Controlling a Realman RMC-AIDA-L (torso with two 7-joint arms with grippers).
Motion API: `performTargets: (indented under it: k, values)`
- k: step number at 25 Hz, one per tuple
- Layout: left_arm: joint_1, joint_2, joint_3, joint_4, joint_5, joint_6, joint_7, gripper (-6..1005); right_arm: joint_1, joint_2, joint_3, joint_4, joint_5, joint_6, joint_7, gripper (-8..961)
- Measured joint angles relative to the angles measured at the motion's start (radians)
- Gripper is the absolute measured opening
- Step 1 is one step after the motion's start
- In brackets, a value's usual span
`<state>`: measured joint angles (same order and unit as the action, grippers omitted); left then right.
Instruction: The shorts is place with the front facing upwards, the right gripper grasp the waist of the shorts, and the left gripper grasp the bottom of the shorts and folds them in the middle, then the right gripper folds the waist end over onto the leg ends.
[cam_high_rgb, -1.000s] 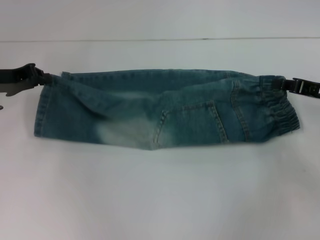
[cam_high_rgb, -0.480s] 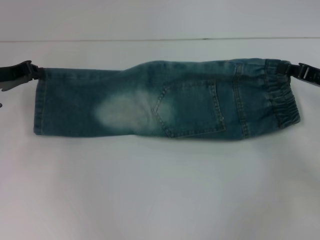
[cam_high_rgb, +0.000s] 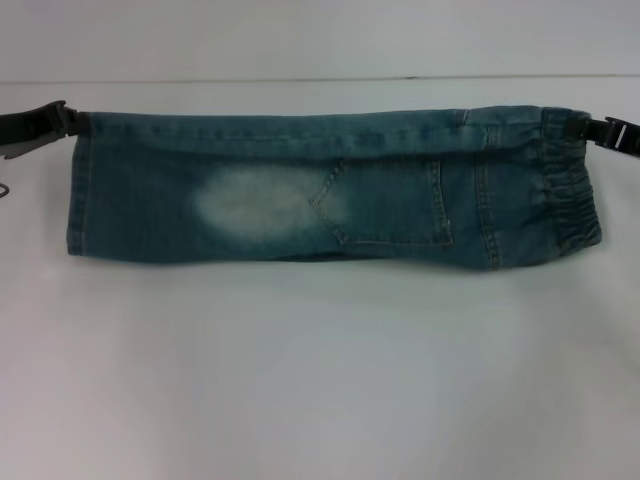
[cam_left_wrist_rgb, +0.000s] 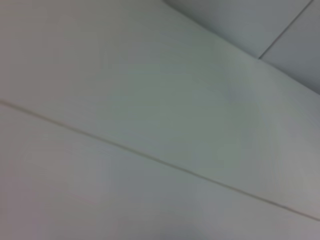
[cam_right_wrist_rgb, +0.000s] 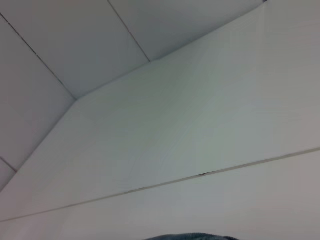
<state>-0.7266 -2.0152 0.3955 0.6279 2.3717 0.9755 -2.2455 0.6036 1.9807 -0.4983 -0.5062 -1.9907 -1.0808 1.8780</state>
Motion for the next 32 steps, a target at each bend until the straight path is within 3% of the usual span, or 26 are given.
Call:
performTargets:
  k: [9, 15, 18, 19, 24, 29, 32]
  values:
    - [-0.03, -0.002, 0.076, -0.031, 0.0, -0.06, 0.009, 28, 0.024, 0.007, -0.03, 0.028, -0.005, 0.065, 0.0, 58]
    - [-0.041, -0.003, 0.131, -0.038, 0.0, -0.104, 0.008, 29, 0.051, -0.01, -0.07, 0.07, -0.005, 0.093, 0.017, 67]
    - [-0.044, -0.015, 0.144, -0.035, 0.0, -0.138, 0.009, 28, 0.056, -0.01, -0.073, 0.075, -0.005, 0.111, 0.02, 71]
    - [-0.044, -0.018, 0.144, -0.035, 0.0, -0.15, 0.009, 28, 0.057, -0.01, -0.074, 0.077, -0.005, 0.115, 0.02, 112]
    - [-0.043, -0.028, 0.157, -0.037, 0.0, -0.196, 0.012, 213, 0.059, -0.007, -0.081, 0.08, -0.005, 0.132, 0.029, 316]
    - [-0.037, -0.03, 0.158, -0.037, 0.0, -0.203, 0.012, 446, 0.053, -0.008, -0.079, 0.08, -0.003, 0.157, 0.036, 519]
    - [-0.034, -0.03, 0.158, -0.037, -0.002, -0.196, 0.012, 510, 0.051, -0.008, -0.078, 0.08, -0.002, 0.177, 0.036, 620]
